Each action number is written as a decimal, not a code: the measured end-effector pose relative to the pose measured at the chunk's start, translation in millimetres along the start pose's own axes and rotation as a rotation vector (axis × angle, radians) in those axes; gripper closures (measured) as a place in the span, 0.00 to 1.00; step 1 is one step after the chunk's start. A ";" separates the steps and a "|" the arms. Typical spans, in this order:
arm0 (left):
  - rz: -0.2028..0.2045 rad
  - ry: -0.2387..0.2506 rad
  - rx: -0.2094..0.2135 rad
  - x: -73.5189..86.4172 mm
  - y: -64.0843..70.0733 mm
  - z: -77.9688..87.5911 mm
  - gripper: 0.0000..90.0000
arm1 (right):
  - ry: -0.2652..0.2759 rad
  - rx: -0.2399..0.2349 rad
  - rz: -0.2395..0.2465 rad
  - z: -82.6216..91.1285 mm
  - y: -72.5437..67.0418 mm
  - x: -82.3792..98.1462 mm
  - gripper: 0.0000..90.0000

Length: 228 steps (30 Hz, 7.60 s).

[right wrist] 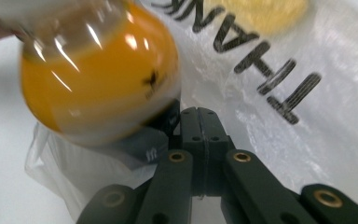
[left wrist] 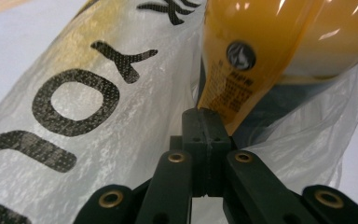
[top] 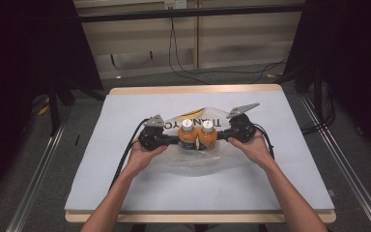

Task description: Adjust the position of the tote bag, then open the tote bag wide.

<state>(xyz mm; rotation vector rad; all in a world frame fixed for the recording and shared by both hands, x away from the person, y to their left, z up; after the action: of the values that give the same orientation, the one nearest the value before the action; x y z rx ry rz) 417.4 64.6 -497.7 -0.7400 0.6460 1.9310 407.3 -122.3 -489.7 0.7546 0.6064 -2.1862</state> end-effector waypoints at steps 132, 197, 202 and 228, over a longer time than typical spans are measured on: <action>-0.017 -0.130 -0.042 71.5 -27.3 51.1 1.00 | -0.156 0.255 0.036 60.7 54.4 89.4 1.00; -0.136 -0.024 0.051 0.8 64.7 -43.6 1.00 | -0.027 0.023 0.088 -23.6 12.8 -1.2 1.00; -0.175 -0.059 0.014 7.8 64.0 -48.2 1.00 | -0.065 0.028 0.076 -42.2 18.1 4.7 1.00; -0.219 -0.118 0.086 31.0 82.2 -52.9 1.00 | -0.103 0.045 0.008 -70.9 38.7 0.5 1.00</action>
<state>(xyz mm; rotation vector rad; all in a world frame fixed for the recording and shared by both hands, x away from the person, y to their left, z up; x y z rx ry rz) 344.0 10.9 -545.2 -0.6114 0.5479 1.7213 459.7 -102.8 -548.0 0.6612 0.5029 -2.2224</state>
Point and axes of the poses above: each handheld gripper's, and its own axes: z roughly backward along the jaws, x roughly out of its underside, y roughly to its right, the point moved 9 cm from there along -z, roughly forward along the jaws, and after that the axes turned 6 degrees about -y, right-handed, at the moved point
